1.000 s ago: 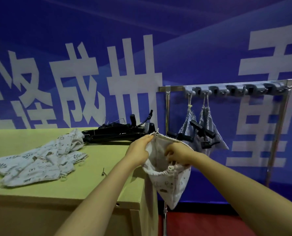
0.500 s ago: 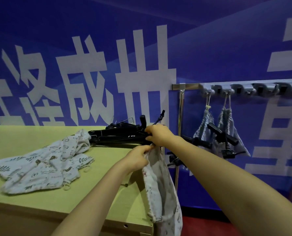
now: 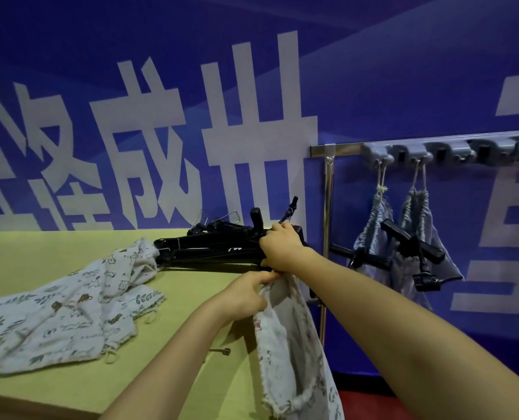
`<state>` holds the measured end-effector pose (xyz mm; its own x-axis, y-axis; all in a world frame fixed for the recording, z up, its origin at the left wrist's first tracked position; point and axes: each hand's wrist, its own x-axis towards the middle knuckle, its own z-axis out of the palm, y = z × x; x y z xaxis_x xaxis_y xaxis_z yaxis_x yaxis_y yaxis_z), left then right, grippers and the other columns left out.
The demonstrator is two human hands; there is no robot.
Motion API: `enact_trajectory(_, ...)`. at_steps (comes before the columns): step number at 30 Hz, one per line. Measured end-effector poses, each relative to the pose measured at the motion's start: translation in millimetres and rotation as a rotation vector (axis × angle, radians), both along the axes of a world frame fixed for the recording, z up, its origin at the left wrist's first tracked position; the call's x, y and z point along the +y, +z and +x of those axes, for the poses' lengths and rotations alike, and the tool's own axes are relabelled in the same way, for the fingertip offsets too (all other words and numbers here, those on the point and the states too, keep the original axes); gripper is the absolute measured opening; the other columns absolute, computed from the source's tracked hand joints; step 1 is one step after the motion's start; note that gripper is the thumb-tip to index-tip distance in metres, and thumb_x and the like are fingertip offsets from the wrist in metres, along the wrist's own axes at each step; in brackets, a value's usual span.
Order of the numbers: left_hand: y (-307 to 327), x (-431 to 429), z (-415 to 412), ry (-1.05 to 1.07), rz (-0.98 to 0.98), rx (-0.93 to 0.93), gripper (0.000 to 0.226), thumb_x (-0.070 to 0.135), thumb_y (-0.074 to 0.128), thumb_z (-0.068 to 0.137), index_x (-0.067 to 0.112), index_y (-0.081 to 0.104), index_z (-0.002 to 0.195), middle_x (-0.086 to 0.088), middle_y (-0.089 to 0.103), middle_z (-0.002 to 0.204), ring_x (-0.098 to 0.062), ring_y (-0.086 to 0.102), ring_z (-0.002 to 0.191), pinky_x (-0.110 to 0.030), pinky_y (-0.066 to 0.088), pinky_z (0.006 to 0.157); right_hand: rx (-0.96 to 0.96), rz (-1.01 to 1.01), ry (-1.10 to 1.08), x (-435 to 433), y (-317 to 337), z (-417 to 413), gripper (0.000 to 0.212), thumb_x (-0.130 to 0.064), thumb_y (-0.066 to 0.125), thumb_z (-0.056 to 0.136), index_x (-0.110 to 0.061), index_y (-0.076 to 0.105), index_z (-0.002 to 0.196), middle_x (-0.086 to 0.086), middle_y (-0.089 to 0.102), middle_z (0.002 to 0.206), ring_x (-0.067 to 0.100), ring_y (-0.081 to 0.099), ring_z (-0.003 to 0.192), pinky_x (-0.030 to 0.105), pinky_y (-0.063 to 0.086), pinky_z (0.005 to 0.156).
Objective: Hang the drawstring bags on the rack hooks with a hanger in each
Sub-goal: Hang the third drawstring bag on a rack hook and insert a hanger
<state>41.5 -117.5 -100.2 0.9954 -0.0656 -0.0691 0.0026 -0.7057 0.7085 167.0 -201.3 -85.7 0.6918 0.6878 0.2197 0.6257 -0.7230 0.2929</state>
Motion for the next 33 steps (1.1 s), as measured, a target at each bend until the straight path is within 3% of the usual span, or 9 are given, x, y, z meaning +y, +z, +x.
enact_trajectory(5,3,-6,-4,0.008,-0.039,-0.005,0.072,-0.017,0.043,0.077,0.022,0.047,0.138,0.000,0.060,0.127,-0.018,0.060,0.110,-0.043,0.053,0.093,-0.112,0.080,0.039,-11,2,-6,0.035,-0.039,0.051,0.092,-0.010,0.062,0.108,0.009,0.064,0.109,0.028,0.047,0.111,0.039,0.029,0.100)
enact_trajectory(9,7,-10,-9,0.024,-0.071,-0.005,0.075,-0.016,0.043,0.079,0.025,0.041,0.141,0.003,0.053,0.135,-0.021,0.060,0.111,-0.040,0.055,0.090,-0.163,0.143,0.024,-24,12,-11,0.033,-0.037,0.049,0.095,-0.007,0.059,0.107,0.009,0.064,0.107,0.028,0.047,0.111,0.037,0.027,0.101)
enact_trajectory(12,12,-13,-17,0.040,-0.095,0.000,0.074,-0.015,0.044,0.081,0.029,0.041,0.140,0.006,0.051,0.125,-0.016,0.063,0.089,-0.017,0.051,0.058,-0.168,0.231,-0.008,-39,19,-14,0.039,-0.042,0.051,0.093,-0.007,0.057,0.110,0.010,0.063,0.110,0.028,0.045,0.114,0.038,0.025,0.104)
enact_trajectory(15,16,-13,-21,0.082,-0.134,-0.027,0.070,-0.016,0.043,0.081,0.026,0.046,0.138,0.001,0.054,0.120,-0.006,0.052,0.055,-0.012,0.035,0.038,-0.154,0.328,-0.043,-64,21,-18,0.039,-0.043,0.051,0.093,-0.008,0.056,0.109,0.008,0.063,0.109,0.028,0.044,0.115,0.039,0.025,0.105)
enact_trajectory(19,18,-16,-18,0.117,-0.125,-0.056,0.070,-0.016,0.041,0.081,0.024,0.047,0.137,-0.009,0.058,0.117,-0.011,0.041,0.048,-0.015,0.029,0.035,-0.112,0.535,-0.087,-100,17,-24,0.037,-0.044,0.050,0.093,-0.014,0.057,0.113,0.004,0.063,0.110,0.025,0.045,0.113,0.037,0.023,0.104)
enact_trajectory(24,21,-28,-8,0.183,-0.079,-0.096,0.068,-0.017,0.039,0.081,0.020,0.044,0.139,-0.005,0.045,0.105,-0.013,0.030,0.043,-0.018,0.023,0.035,-0.051,0.723,-0.157,-147,15,-36,0.034,-0.041,0.052,0.093,-0.017,0.057,0.116,0.005,0.064,0.107,0.027,0.046,0.110,0.037,0.024,0.101)
enact_trajectory(30,30,-43,-1,0.242,-0.086,-0.140,0.068,-0.017,0.039,0.083,0.016,0.040,0.143,-0.013,0.053,0.106,-0.012,0.032,0.038,-0.019,0.024,0.034,-0.001,0.784,-0.234,-211,5,-52,0.034,-0.040,0.054,0.093,-0.017,0.057,0.118,0.006,0.062,0.108,0.028,0.045,0.113,0.037,0.025,0.098)
enact_trajectory(33,38,-52,6,0.245,-0.101,-0.137,0.067,-0.018,0.039,0.085,0.015,0.037,0.144,-0.014,0.055,0.119,-0.013,0.033,0.038,-0.021,0.027,0.035,0.012,0.779,-0.270,-253,-14,-67,0.035,-0.038,0.056,0.092,-0.017,0.057,0.120,0.006,0.061,0.108,0.028,0.044,0.113,0.037,0.025,0.096)
